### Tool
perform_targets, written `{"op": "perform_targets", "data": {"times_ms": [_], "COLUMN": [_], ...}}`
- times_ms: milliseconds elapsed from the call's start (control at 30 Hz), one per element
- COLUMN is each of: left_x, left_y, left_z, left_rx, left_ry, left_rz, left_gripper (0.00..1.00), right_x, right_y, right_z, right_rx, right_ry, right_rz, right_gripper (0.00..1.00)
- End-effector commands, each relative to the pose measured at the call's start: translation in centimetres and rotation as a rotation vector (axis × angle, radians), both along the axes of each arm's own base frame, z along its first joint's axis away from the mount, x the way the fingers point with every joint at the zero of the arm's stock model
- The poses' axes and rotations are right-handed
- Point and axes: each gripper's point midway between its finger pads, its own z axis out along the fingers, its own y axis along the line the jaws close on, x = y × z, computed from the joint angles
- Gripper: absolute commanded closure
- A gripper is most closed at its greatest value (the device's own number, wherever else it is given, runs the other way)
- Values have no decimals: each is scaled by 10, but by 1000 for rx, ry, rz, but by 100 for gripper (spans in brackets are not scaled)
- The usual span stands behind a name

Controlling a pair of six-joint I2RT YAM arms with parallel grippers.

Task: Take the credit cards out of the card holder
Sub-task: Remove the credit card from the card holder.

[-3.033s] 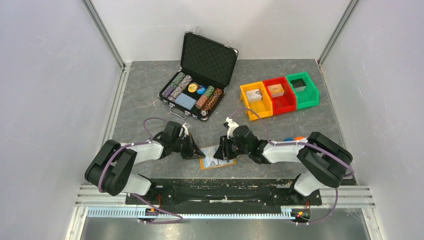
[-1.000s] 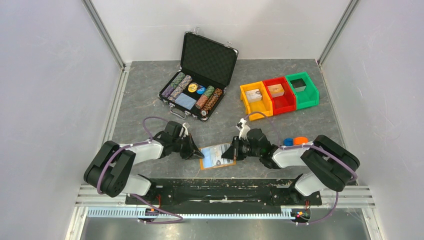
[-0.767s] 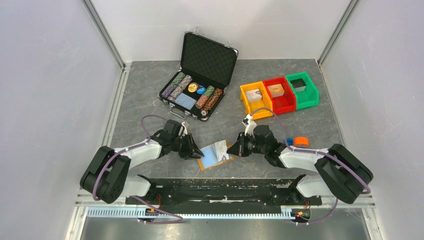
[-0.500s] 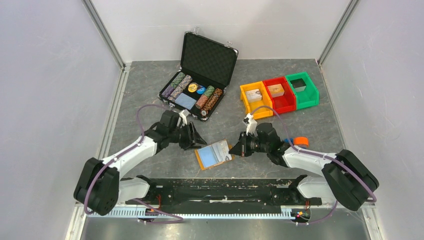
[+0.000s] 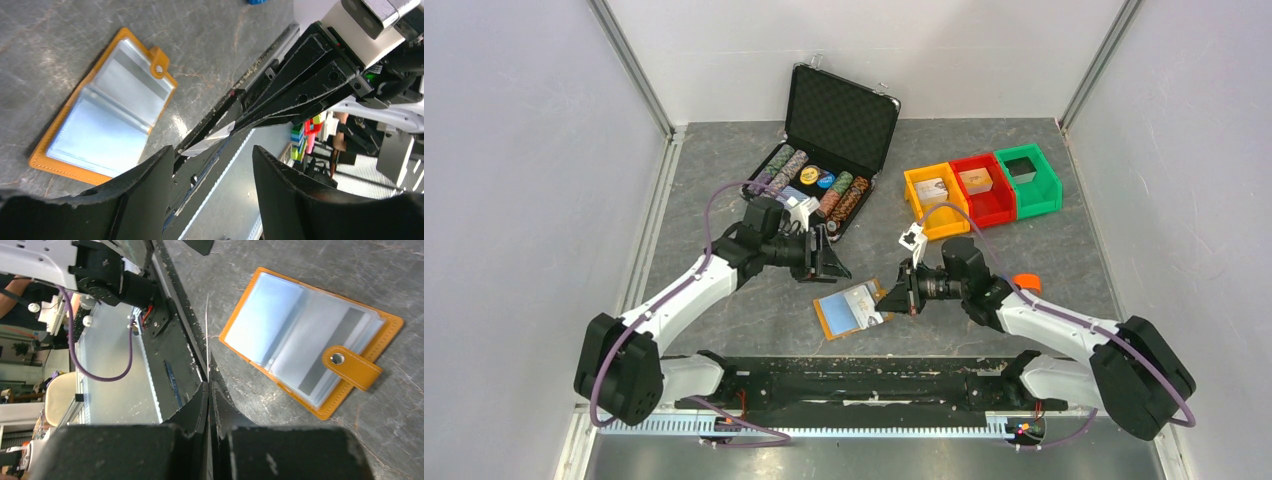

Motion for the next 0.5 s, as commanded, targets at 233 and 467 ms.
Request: {"op": "perform_targets", "data": {"times_ms": [233,467], "left_x": [-28,-39], "left_y": [-9,-25], "left_z": [18,25], "left_rx": [-36,-33], "left_ry": [-61,-80], "left_rz": [-253,-345], "left_gripper": [33,39], "right_x": [-9,-12], "right_y": [9,12], "right_z": [44,50], "right_rx": [144,171], "right_ry": [-78,-67], "right_rz": [98,122], "right_gripper": [100,100]}}
